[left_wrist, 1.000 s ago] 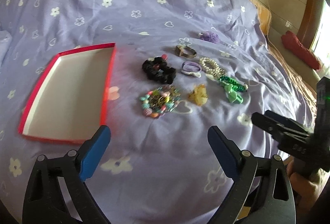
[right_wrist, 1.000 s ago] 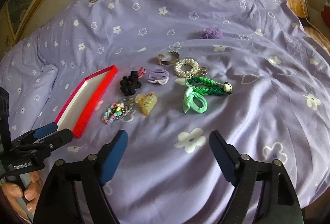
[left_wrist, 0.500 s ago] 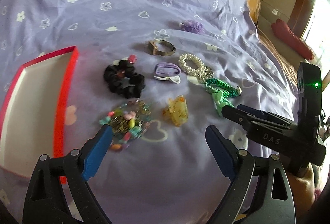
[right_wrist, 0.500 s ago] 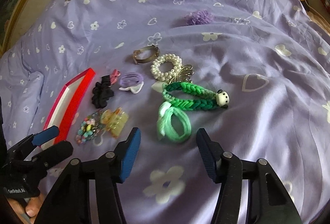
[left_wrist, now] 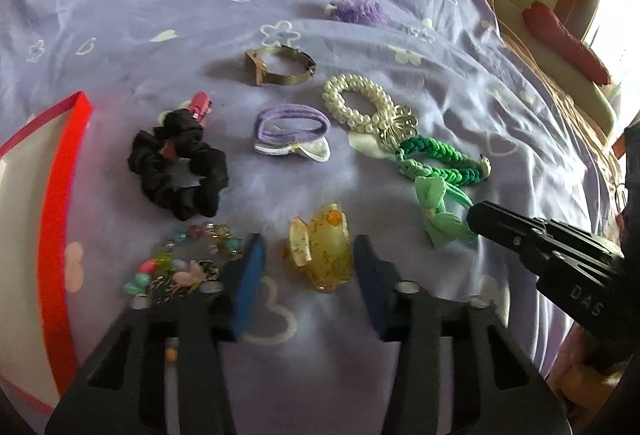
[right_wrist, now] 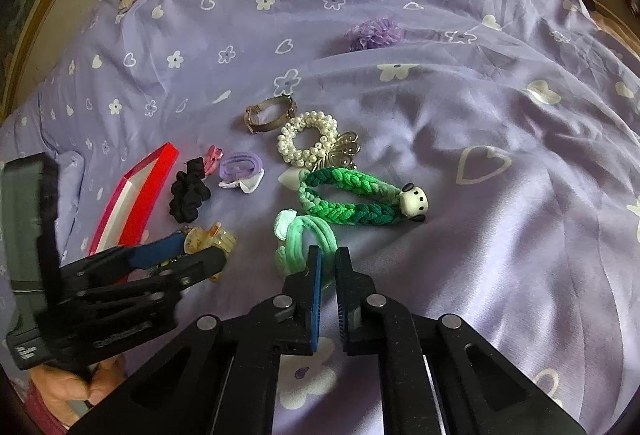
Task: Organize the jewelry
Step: 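Grasp the yellow claw clip with the left tool while the right tool grasps the mint green hair tie, then carry the yellow clip and mint hair tie over the red box with both tools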
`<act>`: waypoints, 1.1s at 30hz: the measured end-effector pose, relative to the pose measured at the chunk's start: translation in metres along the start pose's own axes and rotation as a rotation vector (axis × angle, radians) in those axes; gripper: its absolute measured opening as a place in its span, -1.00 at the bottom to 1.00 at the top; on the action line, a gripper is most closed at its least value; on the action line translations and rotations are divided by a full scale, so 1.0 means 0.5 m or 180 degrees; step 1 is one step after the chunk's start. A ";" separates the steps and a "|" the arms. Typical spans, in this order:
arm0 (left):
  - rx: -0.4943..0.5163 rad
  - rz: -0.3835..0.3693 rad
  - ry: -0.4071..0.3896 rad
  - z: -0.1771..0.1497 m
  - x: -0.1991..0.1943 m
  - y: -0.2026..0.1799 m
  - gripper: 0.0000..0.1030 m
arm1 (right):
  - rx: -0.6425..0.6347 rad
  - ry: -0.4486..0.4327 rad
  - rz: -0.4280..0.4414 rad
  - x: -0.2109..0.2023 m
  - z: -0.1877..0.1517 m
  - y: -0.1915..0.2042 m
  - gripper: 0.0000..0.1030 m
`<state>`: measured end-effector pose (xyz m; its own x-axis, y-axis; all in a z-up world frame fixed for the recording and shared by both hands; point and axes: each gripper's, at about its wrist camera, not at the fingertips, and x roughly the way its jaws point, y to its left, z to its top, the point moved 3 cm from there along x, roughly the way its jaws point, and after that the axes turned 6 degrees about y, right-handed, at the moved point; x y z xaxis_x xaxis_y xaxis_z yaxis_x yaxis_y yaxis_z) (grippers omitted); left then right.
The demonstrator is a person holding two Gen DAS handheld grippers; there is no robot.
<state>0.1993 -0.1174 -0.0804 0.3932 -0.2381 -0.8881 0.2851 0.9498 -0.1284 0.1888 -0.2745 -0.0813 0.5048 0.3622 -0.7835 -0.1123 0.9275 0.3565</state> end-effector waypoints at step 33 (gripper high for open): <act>-0.0731 0.0288 -0.0511 -0.152 -0.230 0.220 -0.45 | -0.0625 0.0061 0.0706 -0.027 -0.045 0.288 -0.90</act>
<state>0.1191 0.0300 -0.0262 0.5464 -0.1619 -0.8217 0.0443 0.9853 -0.1647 0.1466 -0.1437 -0.0307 0.4336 0.5579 -0.7076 -0.3824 0.8250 0.4161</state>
